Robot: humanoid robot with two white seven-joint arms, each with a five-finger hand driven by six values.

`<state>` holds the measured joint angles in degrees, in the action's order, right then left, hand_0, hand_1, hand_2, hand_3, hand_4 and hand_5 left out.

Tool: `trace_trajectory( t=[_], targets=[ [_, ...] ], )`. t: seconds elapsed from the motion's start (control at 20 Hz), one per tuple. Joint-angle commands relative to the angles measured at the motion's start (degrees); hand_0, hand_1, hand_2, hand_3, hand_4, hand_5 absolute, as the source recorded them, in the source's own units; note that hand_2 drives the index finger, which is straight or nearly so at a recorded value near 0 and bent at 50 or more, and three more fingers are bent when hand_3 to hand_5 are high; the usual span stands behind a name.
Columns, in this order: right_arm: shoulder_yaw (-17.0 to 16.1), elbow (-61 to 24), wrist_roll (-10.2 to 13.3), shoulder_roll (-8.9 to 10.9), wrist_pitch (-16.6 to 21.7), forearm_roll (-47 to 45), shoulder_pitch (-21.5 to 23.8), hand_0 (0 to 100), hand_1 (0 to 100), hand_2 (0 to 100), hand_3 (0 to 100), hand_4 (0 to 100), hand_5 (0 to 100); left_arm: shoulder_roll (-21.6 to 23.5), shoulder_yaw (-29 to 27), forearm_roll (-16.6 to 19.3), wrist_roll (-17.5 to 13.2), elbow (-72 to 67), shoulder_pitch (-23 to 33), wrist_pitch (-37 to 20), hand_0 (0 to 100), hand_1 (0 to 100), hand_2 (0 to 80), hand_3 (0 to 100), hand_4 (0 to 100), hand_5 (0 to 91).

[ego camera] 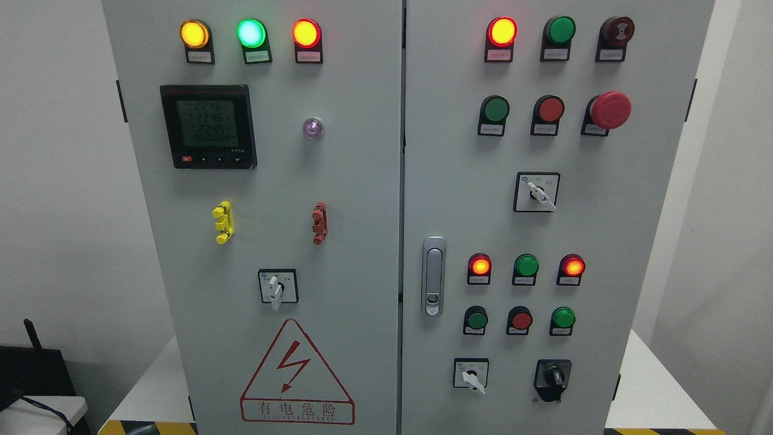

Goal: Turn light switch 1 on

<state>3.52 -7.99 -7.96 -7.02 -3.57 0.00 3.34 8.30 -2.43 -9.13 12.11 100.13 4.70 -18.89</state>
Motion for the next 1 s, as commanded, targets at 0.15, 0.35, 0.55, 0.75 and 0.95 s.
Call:
trace_trajectory(
  t=[0.15,0.35,0.55,0.75,0.95],
  targets=[
    [0.00,0.00,0.05,-0.01,0.06,-0.97,0.00,12,39,0,0,0,0,-3.98,9.81,7.97,2.83,3.58,-5.23,6.49,0,25,36.3,53,63,61.3],
    [0.00,0.00,0.05,-0.01,-0.03,-0.97,0.00,12,39,0,0,0,0,-6.10,11.22,10.78,4.49,3.76,-5.67,9.04,0,26,38.5,55,65,63.4],
    [0.00,0.00,0.05,-0.01,0.06,-0.97,0.00,12,39,0,0,0,0,-8.73,12.28,14.48,7.22,3.67,-7.07,13.16,0,32,43.5,64,72,73.0],
    [0.00,0.00,0.05,-0.01,-0.03,-0.97,0.00,12,39,0,0,0,0,-10.67,12.28,15.80,7.31,3.67,-9.36,16.95,0,36,48.9,68,77,79.3],
    [0.00,0.00,0.05,-0.01,0.06,-0.97,0.00,12,39,0,0,0,0,-11.90,12.28,17.74,8.01,3.67,-10.77,19.06,0,41,52.2,69,79,81.9]
  ],
)
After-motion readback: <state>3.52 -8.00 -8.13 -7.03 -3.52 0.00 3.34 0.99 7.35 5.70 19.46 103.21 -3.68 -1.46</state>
